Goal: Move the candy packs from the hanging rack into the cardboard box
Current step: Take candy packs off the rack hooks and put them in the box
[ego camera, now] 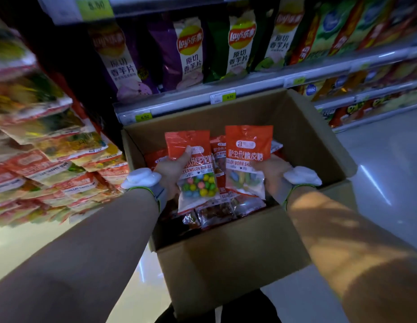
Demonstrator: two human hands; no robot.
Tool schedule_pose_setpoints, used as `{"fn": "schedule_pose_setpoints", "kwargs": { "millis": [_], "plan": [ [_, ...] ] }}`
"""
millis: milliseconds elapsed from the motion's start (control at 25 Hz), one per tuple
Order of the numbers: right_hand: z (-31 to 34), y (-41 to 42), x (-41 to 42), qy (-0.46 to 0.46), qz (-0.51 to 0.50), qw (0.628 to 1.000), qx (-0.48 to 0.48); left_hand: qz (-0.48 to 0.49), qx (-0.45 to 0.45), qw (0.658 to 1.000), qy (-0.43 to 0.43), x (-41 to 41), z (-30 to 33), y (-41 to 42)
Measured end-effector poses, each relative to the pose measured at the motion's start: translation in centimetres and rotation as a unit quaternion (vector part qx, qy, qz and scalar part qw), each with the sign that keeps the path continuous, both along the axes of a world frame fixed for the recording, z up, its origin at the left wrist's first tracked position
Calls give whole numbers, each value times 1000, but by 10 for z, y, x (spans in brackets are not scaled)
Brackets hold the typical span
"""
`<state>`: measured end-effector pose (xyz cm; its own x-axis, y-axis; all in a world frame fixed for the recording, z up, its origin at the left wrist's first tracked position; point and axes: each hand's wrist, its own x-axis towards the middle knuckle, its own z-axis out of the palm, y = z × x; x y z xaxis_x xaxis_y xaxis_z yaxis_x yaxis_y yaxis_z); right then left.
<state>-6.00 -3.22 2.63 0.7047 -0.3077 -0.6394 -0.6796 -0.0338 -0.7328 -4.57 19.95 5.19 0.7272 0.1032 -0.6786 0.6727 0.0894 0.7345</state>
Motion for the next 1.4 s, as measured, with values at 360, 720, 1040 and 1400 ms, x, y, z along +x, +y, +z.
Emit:
{"fn": "schedule_pose_setpoints", "kwargs": {
  "millis": [360, 720, 1040, 1400],
  "plan": [
    [106, 29, -54, -148, -17, 987, 57, 15, 25, 992, -120, -55, 79, 29],
    [196, 58, -151, -242, 55, 966, 73, 78, 27, 976, -201, -174, 168, 56],
    [284, 167, -162, -328, 156, 932, 20, 131, 32, 946, -295, -222, 257, 162],
    [392, 397, -140, -451, 217, 865, -47, 150, 76, 913, -373, -231, 333, 382]
  ]
}}
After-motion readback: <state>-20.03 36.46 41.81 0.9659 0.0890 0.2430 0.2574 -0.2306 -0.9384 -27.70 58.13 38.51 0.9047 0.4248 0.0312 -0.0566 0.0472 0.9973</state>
